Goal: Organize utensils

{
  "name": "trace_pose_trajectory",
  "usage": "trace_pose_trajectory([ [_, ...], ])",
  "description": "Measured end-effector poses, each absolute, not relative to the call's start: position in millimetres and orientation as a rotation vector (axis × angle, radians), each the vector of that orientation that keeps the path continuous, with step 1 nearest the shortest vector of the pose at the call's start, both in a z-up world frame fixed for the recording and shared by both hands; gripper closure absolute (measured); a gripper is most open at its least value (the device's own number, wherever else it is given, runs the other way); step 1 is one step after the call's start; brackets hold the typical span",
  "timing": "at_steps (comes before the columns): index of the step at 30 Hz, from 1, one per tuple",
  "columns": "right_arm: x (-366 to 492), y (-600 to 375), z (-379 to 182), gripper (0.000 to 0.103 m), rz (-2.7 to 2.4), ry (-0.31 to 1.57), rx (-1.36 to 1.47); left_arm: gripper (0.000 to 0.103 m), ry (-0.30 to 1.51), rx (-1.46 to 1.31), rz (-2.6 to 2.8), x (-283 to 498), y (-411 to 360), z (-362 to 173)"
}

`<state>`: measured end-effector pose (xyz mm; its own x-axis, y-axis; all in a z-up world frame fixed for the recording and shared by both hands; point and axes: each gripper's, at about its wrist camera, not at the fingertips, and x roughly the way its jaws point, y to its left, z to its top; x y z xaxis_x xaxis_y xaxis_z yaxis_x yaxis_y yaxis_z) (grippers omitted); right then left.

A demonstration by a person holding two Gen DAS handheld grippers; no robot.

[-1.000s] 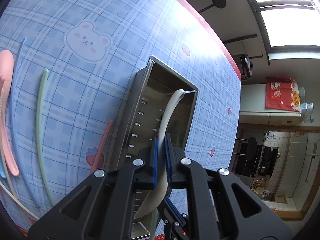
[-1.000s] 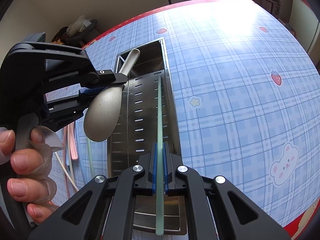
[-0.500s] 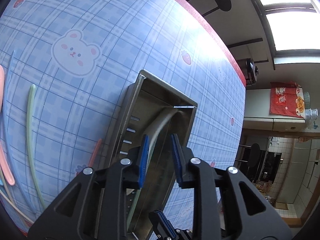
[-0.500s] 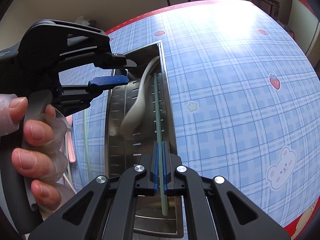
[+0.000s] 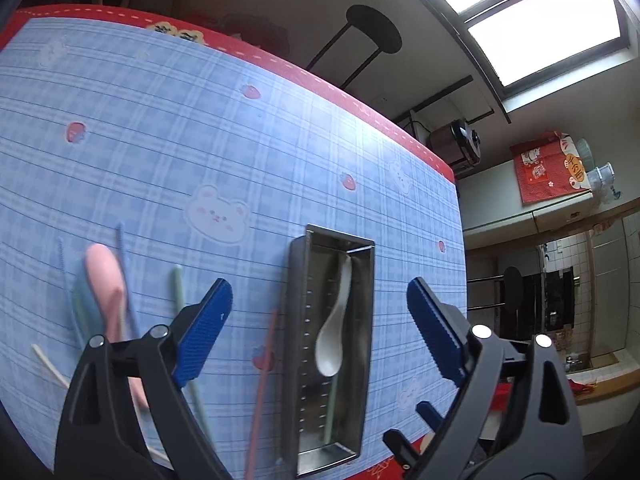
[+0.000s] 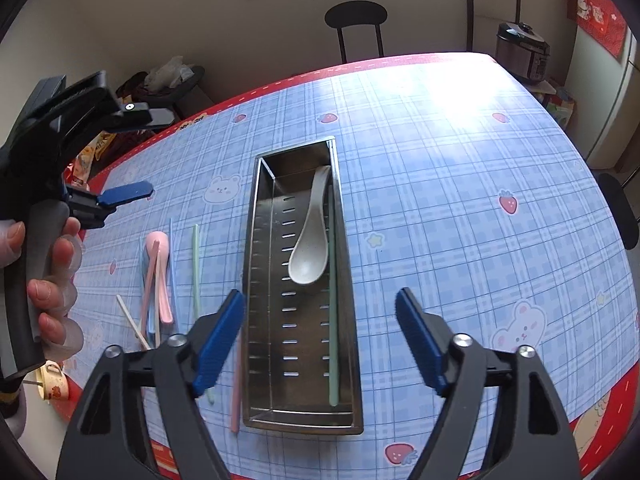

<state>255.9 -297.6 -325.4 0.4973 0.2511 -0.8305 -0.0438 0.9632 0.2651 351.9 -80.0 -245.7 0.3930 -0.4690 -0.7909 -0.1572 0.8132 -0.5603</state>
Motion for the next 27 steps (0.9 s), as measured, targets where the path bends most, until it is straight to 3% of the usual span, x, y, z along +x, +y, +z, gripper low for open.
trace_pose_trajectory([
  [4,246.7,-280.3,-326.6,0.006,0.233,1.048,0.243,0.006,1.147,-0.589,-0.162,319.4,-31.5,-244.5],
  [14,228.5,-207.6,-334.0,0.006,0.355,1.031,0.084,0.006,1.142,-0.397,-0.075,221.5,60.9,-272.9],
  [21,224.7,-152.8,-353.0,0.006,0.466,1.067,-0.017,0.006,1.156,-0.328,-0.082,163.6,91.7,-307.3],
  [27,222.1,-103.3,-372.1,0.006,0.574,1.098,-0.163,0.006,1.078,-0.186,-0.123,145.9,93.4,-306.7],
])
